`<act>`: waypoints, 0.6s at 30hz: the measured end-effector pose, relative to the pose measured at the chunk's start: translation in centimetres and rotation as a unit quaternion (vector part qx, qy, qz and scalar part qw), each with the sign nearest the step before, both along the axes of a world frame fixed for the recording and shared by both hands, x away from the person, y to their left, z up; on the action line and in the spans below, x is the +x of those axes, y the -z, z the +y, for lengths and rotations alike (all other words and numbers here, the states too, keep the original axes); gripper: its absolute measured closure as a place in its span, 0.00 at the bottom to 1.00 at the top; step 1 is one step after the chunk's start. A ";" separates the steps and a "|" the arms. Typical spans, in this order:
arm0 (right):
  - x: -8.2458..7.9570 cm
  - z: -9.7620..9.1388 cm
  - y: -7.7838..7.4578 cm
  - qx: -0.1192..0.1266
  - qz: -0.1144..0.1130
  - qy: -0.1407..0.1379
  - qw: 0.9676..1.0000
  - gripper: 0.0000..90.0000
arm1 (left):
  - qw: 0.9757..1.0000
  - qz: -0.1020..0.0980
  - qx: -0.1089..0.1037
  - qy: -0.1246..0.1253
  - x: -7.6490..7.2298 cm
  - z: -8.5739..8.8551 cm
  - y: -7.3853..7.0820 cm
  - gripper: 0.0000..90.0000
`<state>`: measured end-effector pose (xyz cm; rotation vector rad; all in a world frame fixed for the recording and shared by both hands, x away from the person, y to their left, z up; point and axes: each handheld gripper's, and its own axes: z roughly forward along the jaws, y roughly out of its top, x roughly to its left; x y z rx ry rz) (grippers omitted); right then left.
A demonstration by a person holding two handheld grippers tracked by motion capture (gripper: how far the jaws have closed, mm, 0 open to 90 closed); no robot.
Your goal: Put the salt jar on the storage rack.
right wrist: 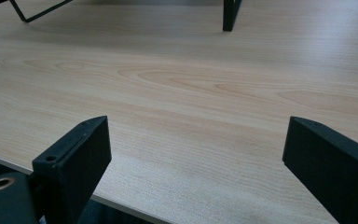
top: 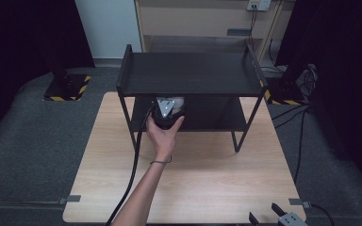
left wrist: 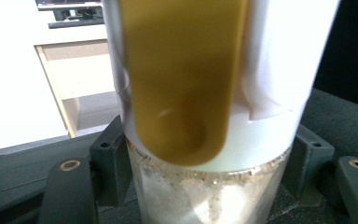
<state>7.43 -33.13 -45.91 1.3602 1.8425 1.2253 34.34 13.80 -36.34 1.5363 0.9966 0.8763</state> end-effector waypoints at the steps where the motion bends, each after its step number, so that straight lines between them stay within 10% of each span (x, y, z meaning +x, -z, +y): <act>1: 0.0 0.0 0.0 0.000 0.000 0.000 1.000 0.09 | 1.000 -0.002 -0.002 0.001 0.0 0.2 0.1 0.33; 6: 0.0 0.1 -0.1 -0.004 0.000 -0.001 1.000 0.09 | 0.999 -0.036 -0.013 -0.001 -0.2 -0.1 1.1 0.22; 18: 0.0 0.1 -0.1 -0.003 0.001 -0.003 1.000 0.09 | 1.000 -0.014 -0.006 0.013 -1.1 0.5 0.6 0.08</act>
